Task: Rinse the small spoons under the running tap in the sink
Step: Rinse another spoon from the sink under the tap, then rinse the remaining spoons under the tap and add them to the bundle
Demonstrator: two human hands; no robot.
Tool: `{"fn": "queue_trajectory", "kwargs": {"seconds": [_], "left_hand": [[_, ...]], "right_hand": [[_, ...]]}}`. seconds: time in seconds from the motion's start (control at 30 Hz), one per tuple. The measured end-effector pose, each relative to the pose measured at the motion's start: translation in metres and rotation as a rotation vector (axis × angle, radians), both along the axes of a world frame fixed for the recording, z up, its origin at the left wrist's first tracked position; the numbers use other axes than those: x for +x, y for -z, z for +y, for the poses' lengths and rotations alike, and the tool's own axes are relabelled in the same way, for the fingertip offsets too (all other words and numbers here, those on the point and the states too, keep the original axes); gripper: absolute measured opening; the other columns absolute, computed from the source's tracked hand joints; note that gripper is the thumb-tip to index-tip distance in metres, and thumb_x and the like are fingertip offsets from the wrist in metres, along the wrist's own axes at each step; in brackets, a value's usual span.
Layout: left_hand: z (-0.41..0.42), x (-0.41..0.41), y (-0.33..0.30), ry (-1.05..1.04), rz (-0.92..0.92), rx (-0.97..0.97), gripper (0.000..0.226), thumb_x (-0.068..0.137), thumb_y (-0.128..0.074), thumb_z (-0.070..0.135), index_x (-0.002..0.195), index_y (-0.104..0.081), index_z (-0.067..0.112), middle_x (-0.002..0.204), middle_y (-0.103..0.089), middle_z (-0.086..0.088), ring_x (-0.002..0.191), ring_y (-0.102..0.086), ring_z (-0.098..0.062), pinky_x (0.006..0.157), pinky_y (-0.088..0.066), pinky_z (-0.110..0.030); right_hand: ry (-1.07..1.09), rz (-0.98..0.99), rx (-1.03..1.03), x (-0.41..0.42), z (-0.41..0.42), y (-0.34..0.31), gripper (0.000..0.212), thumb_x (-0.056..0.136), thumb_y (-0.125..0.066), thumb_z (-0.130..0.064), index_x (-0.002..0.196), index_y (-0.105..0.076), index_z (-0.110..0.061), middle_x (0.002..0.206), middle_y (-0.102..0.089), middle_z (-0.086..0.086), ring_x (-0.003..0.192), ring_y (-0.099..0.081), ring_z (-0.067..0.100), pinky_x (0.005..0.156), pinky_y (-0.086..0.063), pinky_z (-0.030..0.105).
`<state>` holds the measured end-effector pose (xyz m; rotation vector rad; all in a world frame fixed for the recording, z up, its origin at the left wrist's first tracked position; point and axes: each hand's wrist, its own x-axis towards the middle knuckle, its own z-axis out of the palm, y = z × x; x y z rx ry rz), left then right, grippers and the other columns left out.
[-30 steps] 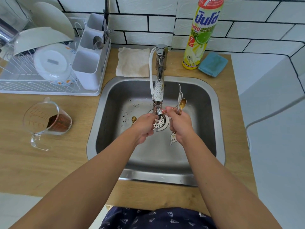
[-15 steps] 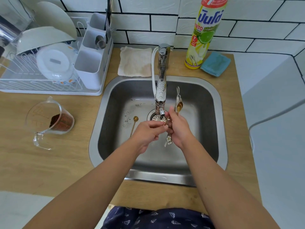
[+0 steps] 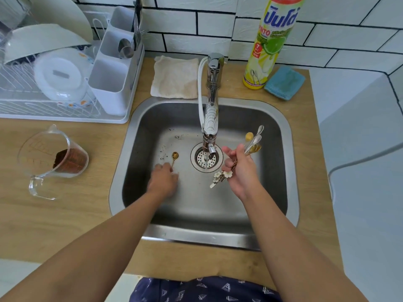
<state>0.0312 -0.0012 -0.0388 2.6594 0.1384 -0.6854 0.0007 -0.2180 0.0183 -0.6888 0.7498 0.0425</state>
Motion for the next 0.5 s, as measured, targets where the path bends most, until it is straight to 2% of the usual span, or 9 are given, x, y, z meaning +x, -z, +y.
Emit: {"fn": "queue_trajectory", "kwargs": {"seconds": [0.07, 0.17, 0.33, 0.43, 0.5], "left_hand": [[0.006, 0.003, 0.01, 0.038, -0.015, 0.094, 0.031, 0.101, -0.052, 0.026, 0.125, -0.053, 0.007, 0.13, -0.049, -0.017, 0.117, -0.049, -0.032, 0.098, -0.046, -0.043], [0.008, 0.007, 0.015, 0.046, -0.047, 0.142, 0.03, 0.101, -0.053, 0.025, 0.125, -0.052, 0.007, 0.129, -0.049, -0.017, 0.117, -0.049, -0.034, 0.094, -0.048, -0.045], [0.006, 0.011, 0.015, 0.035, -0.005, 0.152, 0.02, 0.101, -0.051, 0.018, 0.118, -0.051, 0.007, 0.117, -0.058, -0.02, 0.102, -0.059, -0.037, 0.083, -0.051, -0.047], [0.002, 0.012, 0.011, 0.041, 0.045, 0.143, 0.014, 0.097, -0.05, 0.012, 0.111, -0.05, 0.01, 0.108, -0.06, -0.016, 0.088, -0.056, -0.03, 0.073, -0.046, -0.041], [0.0, 0.012, 0.007, 0.072, 0.069, 0.117, 0.017, 0.098, -0.052, 0.016, 0.113, -0.052, 0.007, 0.11, -0.058, -0.016, 0.089, -0.056, -0.029, 0.074, -0.045, -0.039]], "right_hand": [[0.008, -0.002, 0.028, -0.001, 0.001, 0.003, 0.037, 0.111, -0.044, -0.034, 0.082, -0.05, -0.011, 0.08, -0.077, 0.004, 0.041, -0.034, 0.005, 0.037, -0.032, 0.017], [0.015, 0.02, 0.071, -0.001, 0.003, 0.007, 0.035, 0.11, -0.046, -0.033, 0.084, -0.054, -0.011, 0.079, -0.076, 0.004, 0.038, -0.029, 0.004, 0.034, -0.026, 0.017], [-0.007, 0.049, 0.151, -0.001, 0.001, 0.008, 0.039, 0.107, -0.052, -0.032, 0.071, -0.05, -0.017, 0.077, -0.073, 0.007, 0.034, -0.026, 0.004, 0.031, -0.023, 0.017], [-0.011, 0.039, 0.202, 0.0, 0.0, 0.009, 0.042, 0.106, -0.048, -0.021, 0.064, -0.042, -0.017, 0.083, -0.076, 0.014, 0.033, -0.025, 0.006, 0.033, -0.024, 0.018], [-0.031, 0.037, 0.178, 0.001, 0.0, 0.009, 0.039, 0.106, -0.045, -0.016, 0.068, -0.038, -0.016, 0.089, -0.078, 0.017, 0.035, -0.025, 0.006, 0.035, -0.027, 0.018]]}}
